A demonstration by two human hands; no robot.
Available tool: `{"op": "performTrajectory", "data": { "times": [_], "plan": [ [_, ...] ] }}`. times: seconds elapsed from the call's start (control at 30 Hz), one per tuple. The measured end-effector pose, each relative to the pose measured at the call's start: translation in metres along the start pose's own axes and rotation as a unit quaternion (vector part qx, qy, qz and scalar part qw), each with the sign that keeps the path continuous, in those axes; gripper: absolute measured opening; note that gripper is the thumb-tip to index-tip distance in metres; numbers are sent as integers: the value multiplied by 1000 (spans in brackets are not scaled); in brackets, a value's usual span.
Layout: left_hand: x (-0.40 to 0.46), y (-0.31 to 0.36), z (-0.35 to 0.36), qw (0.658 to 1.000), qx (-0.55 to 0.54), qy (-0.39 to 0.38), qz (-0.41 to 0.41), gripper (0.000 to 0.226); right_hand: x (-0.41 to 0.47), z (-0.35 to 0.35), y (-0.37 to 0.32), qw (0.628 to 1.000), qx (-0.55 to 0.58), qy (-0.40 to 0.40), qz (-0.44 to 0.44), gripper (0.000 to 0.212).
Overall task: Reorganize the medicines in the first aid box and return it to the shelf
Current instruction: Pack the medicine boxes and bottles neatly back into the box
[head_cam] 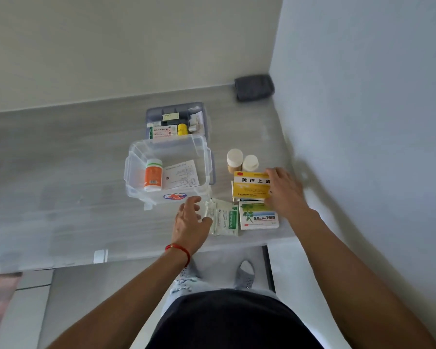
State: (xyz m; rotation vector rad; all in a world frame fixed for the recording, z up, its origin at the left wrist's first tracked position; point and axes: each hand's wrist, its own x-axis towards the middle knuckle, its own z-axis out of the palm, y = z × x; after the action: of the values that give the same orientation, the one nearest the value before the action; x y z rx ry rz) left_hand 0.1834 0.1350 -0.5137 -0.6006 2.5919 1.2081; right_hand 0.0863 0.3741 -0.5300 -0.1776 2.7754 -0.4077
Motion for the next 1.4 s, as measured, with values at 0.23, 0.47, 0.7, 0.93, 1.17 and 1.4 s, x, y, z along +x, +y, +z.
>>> {"op": "performTrajectory", "data": {
  "times": [0.23,0.47,0.7,0.93,1.17,1.4],
  "plan": [
    [-2,13,-30,995,-79,18,50,28,-19,-46,4,998,37,14,-45,73],
    [51,55,-83,968,-232,-78,46,34,-18,-94,-82,988,41,68,-130,85],
    [117,8,-145,992,-115,-32,40,30,39,-68,-188,985,-5,49,-165,70],
    [144,-27,-168,973,1,101,209,37,71,-27,-228,973,-207,12,-102,56],
    [146,-42,-167,966,7,84,246,34,83,7,-235,961,-255,7,-104,64],
    [145,-49,-159,957,68,85,267,32,92,19,-229,960,-262,-3,-96,64]
  ]
}}
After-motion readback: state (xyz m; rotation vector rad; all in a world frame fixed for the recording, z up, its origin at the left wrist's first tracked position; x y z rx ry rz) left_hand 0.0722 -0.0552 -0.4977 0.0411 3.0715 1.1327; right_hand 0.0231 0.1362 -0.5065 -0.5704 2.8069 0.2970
